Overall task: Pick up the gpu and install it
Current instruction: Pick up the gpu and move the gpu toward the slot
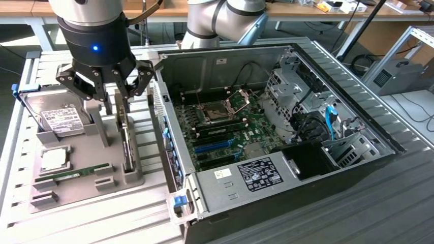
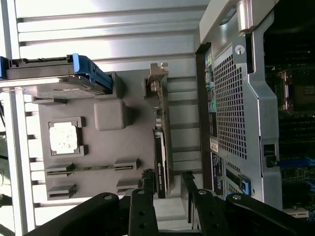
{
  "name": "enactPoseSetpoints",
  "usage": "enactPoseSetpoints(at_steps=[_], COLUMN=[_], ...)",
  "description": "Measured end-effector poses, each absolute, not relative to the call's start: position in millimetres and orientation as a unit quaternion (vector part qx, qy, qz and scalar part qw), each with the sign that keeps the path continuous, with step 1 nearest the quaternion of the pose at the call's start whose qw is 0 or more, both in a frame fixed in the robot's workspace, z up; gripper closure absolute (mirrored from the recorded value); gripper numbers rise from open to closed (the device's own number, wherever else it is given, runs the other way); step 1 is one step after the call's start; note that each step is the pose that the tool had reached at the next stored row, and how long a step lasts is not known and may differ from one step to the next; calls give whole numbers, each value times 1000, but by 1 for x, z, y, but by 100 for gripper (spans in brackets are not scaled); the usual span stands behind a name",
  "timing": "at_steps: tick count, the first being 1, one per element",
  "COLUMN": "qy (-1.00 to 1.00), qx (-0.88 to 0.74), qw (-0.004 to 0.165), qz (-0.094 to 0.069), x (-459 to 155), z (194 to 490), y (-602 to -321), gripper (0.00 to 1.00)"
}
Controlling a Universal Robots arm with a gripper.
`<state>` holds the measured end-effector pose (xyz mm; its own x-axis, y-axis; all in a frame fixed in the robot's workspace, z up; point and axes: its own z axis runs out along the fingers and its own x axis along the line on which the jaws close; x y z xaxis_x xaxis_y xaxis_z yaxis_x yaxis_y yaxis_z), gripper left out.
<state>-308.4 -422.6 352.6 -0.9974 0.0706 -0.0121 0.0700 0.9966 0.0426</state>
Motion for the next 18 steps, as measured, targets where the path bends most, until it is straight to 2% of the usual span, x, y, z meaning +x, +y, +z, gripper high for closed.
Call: enactPoseSetpoints(at_steps=[18], qy=[1000], qx=[11], qw=[6], qz=[21], x=[-311], z=[347], y=[-423], gripper=[64])
